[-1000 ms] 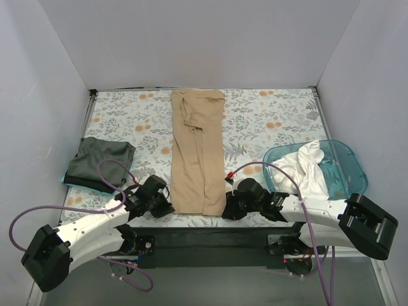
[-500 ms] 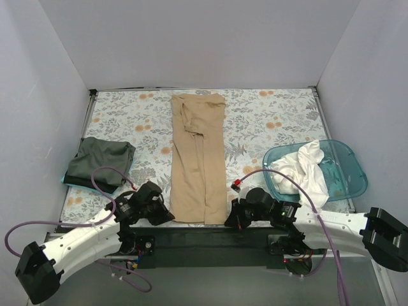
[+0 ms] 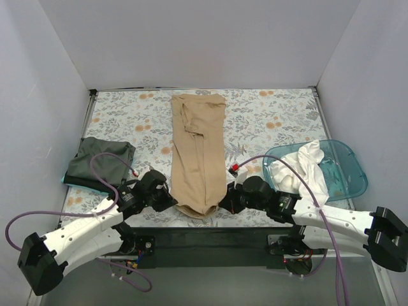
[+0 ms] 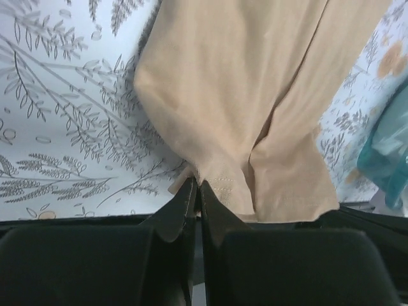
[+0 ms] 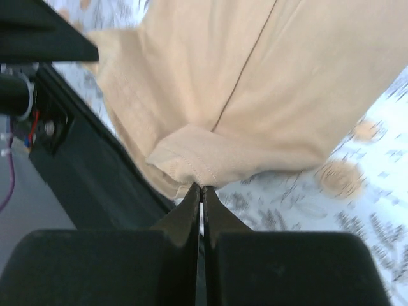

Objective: Fold and stack the t-shirts
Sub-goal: Fold the tshirt

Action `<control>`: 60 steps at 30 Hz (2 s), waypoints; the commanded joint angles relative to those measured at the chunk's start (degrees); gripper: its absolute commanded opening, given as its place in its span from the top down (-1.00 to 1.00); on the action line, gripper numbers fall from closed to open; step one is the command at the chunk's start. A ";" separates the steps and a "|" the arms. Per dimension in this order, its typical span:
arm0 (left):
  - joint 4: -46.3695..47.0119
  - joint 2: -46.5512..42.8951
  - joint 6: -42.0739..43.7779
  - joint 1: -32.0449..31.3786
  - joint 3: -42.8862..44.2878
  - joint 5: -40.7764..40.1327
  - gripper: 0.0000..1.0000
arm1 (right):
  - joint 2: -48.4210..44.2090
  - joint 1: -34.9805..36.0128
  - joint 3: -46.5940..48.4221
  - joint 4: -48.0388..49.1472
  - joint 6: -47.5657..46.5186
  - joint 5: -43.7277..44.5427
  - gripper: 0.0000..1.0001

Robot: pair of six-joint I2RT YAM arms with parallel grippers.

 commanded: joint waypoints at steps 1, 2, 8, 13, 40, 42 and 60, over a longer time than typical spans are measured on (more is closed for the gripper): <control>1.07 4.51 1.42 -0.20 5.16 -8.45 1.00 | 2.07 -3.56 5.85 -1.18 -5.18 4.02 0.97; 1.16 5.74 1.51 -0.20 6.30 -9.25 1.00 | 3.38 -4.44 6.73 -1.27 -5.88 3.40 0.97; 0.37 16.72 3.70 0.85 17.46 -15.75 1.00 | 8.39 -12.18 14.11 -1.53 -10.45 -0.21 0.97; 1.42 23.06 6.25 5.76 24.94 -17.09 1.00 | 13.32 -18.59 19.74 -1.88 -13.27 -6.87 0.97; 12.15 52.15 21.99 24.49 48.06 -2.41 1.00 | 44.34 -35.65 46.90 -1.80 -18.89 -25.17 0.97; 12.41 53.64 21.90 25.02 48.24 -1.44 1.00 | 45.93 -36.44 48.48 -1.89 -18.98 -25.17 0.97; 12.06 59.81 24.72 27.75 54.40 2.69 -0.80 | 56.23 -39.96 57.64 -2.76 -19.07 -27.36 -0.43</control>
